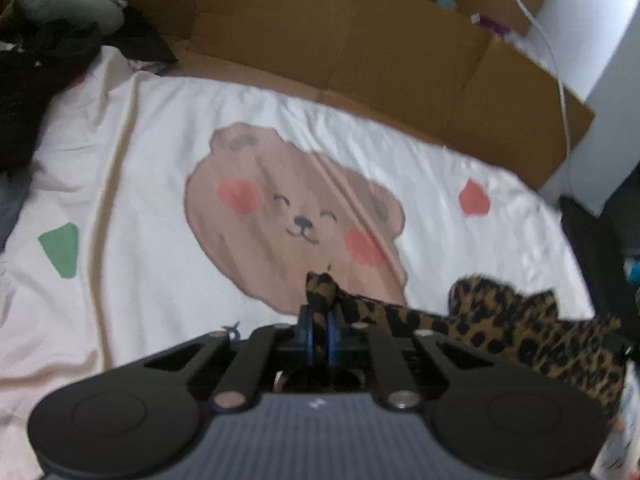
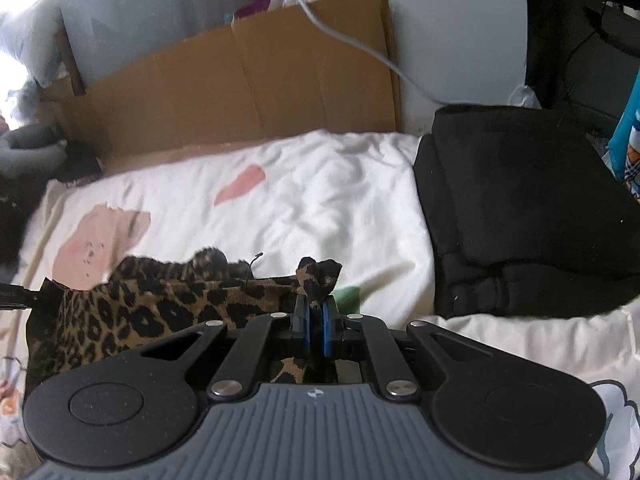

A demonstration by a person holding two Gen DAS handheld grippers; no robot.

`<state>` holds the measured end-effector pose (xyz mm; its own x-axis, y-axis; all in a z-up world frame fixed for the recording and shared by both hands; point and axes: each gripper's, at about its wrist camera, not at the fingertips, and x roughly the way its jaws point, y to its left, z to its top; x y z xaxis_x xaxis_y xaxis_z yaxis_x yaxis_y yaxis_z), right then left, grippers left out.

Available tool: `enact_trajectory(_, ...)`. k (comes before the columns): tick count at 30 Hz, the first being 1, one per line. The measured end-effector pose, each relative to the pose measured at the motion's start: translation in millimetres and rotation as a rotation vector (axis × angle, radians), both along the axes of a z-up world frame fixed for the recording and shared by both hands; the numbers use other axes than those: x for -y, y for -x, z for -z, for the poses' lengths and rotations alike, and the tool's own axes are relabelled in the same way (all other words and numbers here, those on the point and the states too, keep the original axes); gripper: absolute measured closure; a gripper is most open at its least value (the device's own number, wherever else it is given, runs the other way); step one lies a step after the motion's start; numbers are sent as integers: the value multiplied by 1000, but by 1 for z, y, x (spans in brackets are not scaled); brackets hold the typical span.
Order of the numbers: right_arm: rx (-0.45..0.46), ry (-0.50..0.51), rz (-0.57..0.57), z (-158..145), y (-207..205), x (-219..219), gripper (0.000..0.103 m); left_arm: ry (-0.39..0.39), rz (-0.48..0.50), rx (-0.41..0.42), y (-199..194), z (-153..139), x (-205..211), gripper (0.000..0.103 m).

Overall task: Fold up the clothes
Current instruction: 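Fold the garment over with both tools and release it flat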

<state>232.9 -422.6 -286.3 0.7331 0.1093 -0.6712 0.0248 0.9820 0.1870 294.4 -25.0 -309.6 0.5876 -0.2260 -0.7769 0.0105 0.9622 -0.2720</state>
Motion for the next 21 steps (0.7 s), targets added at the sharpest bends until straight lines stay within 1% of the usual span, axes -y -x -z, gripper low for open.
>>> enact_trajectory(4, 26, -16, 20, -9, 2, 0, 99, 20, -14, 34, -3, -19, 0, 96)
enact_trajectory(7, 40, -23, 39, -16, 3, 1, 98, 30, -17, 42, -8, -27, 1, 96)
enact_trajectory(11, 16, -27, 49, -15, -7, 5, 98, 30, -29, 17, -24, -23, 5, 96)
enact_trajectory(14, -12, -32, 56, -10, -20, 8, 98, 1, -27, 1, -35, -16, 12, 96)
enact_trajectory(18, -67, -37, 62, 1, -39, 13, 98, -20, -29, -41, -48, -3, 18, 96)
enact_trajectory(21, -85, -26, 56, 6, -47, 11, 98, -36, -38, -56, -54, 4, 22, 96)
